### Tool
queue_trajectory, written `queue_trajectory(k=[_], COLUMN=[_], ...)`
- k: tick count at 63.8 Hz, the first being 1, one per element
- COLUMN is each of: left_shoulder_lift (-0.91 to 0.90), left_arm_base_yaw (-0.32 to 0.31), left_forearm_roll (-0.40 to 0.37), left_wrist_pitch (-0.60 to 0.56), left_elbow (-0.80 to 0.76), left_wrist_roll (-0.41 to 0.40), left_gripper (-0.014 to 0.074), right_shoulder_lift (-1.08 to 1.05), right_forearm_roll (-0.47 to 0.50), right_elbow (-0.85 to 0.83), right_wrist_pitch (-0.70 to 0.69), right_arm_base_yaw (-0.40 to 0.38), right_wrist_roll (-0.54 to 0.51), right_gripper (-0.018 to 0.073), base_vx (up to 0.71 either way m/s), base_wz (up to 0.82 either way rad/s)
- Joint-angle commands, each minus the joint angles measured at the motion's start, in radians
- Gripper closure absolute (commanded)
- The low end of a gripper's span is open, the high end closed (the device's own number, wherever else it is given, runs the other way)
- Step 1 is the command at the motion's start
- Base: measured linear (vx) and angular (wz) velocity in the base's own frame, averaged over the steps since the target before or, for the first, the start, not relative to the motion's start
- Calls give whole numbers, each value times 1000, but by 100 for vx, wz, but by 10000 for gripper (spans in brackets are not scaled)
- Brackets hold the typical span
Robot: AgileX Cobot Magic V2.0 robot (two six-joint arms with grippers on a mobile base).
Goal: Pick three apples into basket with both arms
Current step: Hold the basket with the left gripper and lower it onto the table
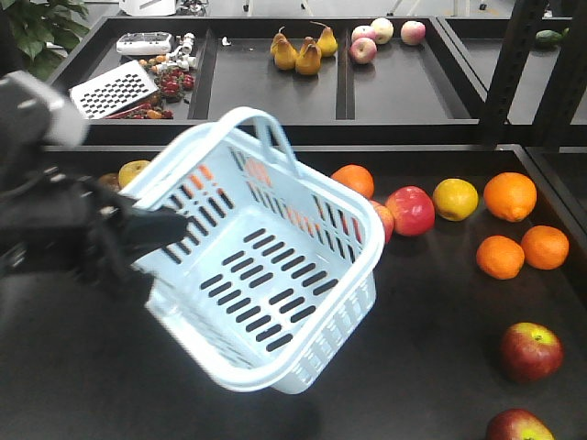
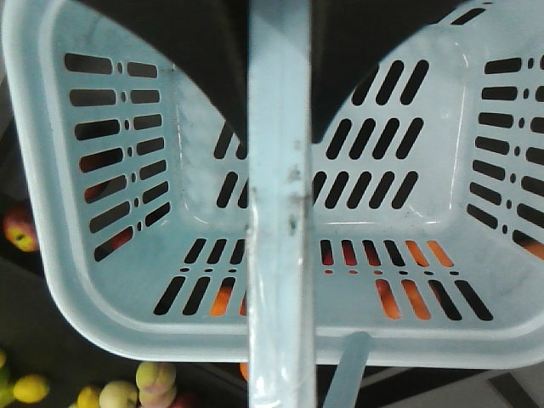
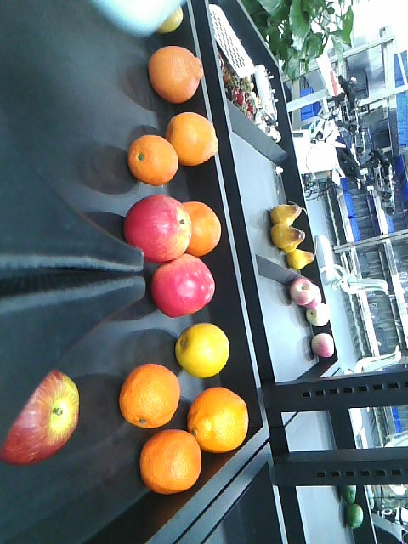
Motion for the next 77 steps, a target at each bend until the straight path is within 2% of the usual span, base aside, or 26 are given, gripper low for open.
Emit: queue_trajectory(k=[1,8,19,31,44,68,77], left_shoulder_lift=[124,270,482,632,734,783,783], left_arm_base_yaw=[-2,-4,-17,-77,-112,-115,-115], left_forearm_roll=[-50,-65,-126,-125,-82,-63,-55], left_wrist_pitch=[31,121,283,324,323,316,318], left_elbow=[-147,-280,-453,-601,-680,-689,-689], left_wrist_roll=[67,134,291,382,389,404,404], left_gripper=[603,603,603,603,603,586,554], right_shoulder_lift=[-13,-13,-13,-13,-13,-13,-13], right_forearm_roll=[-11,-11,-11,-11,-11,-11,-11], right_elbow=[13,13,13,13,13,13,13], right_wrist_pitch=[-78,-78,-78,-78,-78,-78,-78], right_arm_base_yaw=[-6,-6,-6,-6,-6,-6,-6], right_wrist_roll=[-4,-4,-4,-4,-4,-4,-4], right_gripper=[568,568,568,568,568,568,568], base_vx=[0,0,0,0,0,0,0], base_wz=[0,0,0,0,0,0,0])
